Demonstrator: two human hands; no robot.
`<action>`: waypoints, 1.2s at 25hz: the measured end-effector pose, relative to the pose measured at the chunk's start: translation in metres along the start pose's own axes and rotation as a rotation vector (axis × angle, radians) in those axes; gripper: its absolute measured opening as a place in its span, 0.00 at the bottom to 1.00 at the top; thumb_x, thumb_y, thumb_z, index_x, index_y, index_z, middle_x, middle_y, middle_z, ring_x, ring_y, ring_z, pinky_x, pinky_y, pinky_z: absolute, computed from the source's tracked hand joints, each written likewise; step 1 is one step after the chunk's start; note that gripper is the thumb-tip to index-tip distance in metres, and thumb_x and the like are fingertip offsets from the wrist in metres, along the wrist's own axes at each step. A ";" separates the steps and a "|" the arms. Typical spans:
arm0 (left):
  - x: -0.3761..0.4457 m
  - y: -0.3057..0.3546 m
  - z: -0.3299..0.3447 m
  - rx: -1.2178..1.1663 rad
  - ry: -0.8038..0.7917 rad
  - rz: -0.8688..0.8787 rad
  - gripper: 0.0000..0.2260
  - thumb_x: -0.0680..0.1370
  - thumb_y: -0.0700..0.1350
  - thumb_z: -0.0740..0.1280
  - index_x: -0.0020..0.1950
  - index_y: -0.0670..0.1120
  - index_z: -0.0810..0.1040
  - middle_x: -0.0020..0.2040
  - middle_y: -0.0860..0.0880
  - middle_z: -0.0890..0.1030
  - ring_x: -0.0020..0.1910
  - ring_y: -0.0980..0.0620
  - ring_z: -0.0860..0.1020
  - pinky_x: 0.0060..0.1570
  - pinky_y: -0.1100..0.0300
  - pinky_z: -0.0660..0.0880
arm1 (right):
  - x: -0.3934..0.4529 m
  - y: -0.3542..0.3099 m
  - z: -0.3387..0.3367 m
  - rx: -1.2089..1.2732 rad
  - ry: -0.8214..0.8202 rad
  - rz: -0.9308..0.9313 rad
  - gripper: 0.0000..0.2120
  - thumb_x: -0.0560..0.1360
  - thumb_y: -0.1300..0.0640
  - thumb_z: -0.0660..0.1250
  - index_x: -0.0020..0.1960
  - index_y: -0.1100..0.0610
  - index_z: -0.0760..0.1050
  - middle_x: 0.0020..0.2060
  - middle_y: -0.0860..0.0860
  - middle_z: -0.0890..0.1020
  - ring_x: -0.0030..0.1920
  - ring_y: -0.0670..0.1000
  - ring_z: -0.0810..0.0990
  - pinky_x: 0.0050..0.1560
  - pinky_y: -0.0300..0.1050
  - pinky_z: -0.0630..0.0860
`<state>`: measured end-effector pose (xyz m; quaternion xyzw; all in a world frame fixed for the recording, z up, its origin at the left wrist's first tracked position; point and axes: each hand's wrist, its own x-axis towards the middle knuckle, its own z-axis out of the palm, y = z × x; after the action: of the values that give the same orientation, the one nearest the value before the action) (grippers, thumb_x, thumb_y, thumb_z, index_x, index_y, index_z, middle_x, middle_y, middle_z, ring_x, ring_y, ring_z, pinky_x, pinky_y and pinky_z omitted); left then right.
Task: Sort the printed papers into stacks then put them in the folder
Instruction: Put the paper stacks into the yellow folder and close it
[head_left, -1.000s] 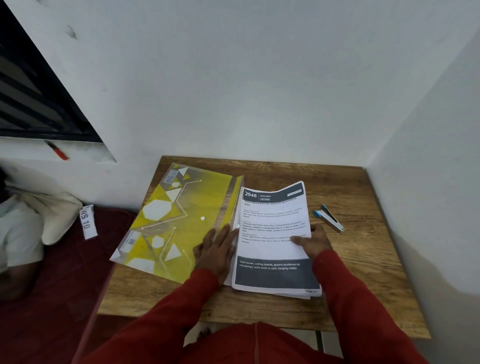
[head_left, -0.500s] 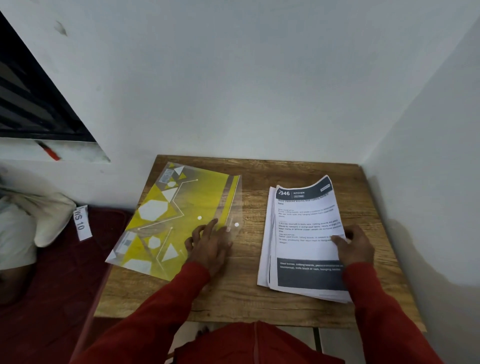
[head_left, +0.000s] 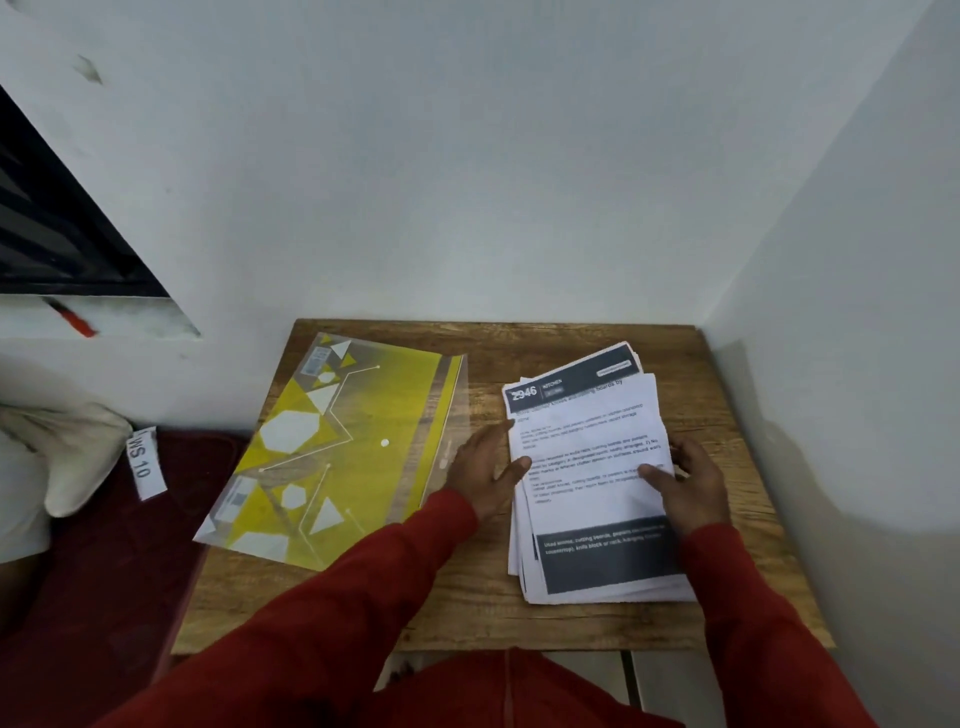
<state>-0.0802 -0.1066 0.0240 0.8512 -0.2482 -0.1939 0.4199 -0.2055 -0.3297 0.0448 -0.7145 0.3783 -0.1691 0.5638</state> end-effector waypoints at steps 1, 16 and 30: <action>0.000 0.007 0.001 -0.115 0.027 0.016 0.27 0.75 0.58 0.65 0.72 0.53 0.65 0.67 0.59 0.71 0.65 0.65 0.70 0.64 0.60 0.70 | -0.002 -0.001 -0.004 0.069 -0.034 -0.011 0.18 0.72 0.70 0.70 0.59 0.58 0.77 0.54 0.52 0.82 0.55 0.55 0.80 0.50 0.46 0.76; 0.020 0.060 -0.034 -0.857 0.095 -0.053 0.08 0.80 0.38 0.64 0.55 0.48 0.79 0.50 0.48 0.85 0.50 0.43 0.83 0.51 0.47 0.80 | -0.006 -0.051 -0.005 0.547 -0.360 0.016 0.22 0.73 0.66 0.68 0.66 0.59 0.73 0.58 0.58 0.82 0.57 0.58 0.82 0.56 0.53 0.80; 0.007 -0.010 -0.071 -0.968 0.088 -0.550 0.12 0.80 0.34 0.57 0.62 0.38 0.73 0.56 0.36 0.80 0.47 0.40 0.82 0.53 0.45 0.79 | -0.008 -0.026 0.076 0.142 -0.428 0.059 0.19 0.75 0.70 0.67 0.63 0.58 0.73 0.58 0.57 0.82 0.53 0.54 0.82 0.50 0.44 0.81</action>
<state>-0.0340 -0.0618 0.0555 0.6017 0.1182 -0.3527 0.7068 -0.1508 -0.2702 0.0474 -0.6811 0.2580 -0.0233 0.6848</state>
